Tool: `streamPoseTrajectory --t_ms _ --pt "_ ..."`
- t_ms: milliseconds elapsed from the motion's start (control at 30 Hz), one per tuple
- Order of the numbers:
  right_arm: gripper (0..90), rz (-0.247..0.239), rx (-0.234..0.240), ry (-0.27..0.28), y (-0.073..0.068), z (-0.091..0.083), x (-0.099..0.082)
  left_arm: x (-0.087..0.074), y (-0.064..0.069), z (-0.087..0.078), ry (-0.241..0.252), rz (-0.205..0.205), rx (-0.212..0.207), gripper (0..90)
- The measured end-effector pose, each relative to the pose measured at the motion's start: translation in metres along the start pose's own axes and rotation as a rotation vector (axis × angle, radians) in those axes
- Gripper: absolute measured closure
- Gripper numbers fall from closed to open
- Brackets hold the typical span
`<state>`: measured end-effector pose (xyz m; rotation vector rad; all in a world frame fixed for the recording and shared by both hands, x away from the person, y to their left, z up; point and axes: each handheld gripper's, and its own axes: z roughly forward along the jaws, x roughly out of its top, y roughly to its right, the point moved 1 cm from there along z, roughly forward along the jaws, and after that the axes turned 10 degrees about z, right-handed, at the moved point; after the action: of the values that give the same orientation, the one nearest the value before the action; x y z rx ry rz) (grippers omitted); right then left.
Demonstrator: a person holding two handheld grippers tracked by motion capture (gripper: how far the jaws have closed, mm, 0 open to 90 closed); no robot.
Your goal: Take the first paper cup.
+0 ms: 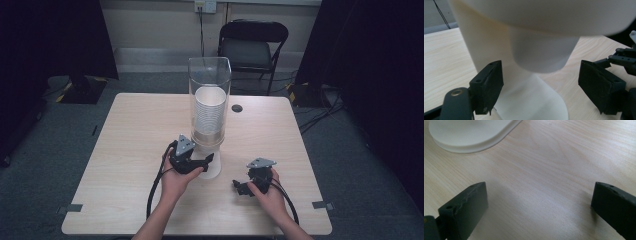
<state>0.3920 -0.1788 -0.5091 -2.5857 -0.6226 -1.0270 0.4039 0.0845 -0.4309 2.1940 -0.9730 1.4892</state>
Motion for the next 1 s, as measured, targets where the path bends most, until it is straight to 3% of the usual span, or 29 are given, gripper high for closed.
streamPoseTrajectory --t_ms 67,233,300,400,467,533,567,767,1000 --pt "0.3 0.0 0.0 0.0 0.0 0.0 0.0 0.004 0.0 0.001 0.012 0.015 0.011 20.1" --pt "0.3 0.0 0.0 0.0 0.0 0.0 0.0 0.008 0.001 0.007 0.031 0.007 0.024 21.4" --pt "0.3 0.001 0.0 0.0 0.0 0.0 0.0 0.008 -0.001 0.01 0.062 -0.015 0.043 26.7" --pt "0.3 0.0 0.0 0.0 0.0 0.0 0.0 0.008 0.0 0.013 0.073 0.0 0.04 31.1" --pt "0.3 0.0 0.0 0.0 0.0 0.0 0.0 0.009 0.0 0.013 0.059 0.021 0.046 32.4" --pt "0.2 0.001 0.0 -0.001 0.0 0.0 0.0 0.009 0.001 0.015 0.067 0.013 0.046 33.1" --pt "0.3 0.003 -0.001 -0.001 0.0 0.0 0.0 0.009 0.0 0.016 0.062 0.033 0.051 33.9" --pt "0.3 0.001 0.0 0.0 0.0 0.0 0.0 0.01 0.001 0.016 0.038 0.042 0.051 35.3" --pt "0.3 0.01 -0.003 -0.001 -0.001 0.0 0.0 0.006 0.005 0.016 0.053 0.052 0.066 35.9"
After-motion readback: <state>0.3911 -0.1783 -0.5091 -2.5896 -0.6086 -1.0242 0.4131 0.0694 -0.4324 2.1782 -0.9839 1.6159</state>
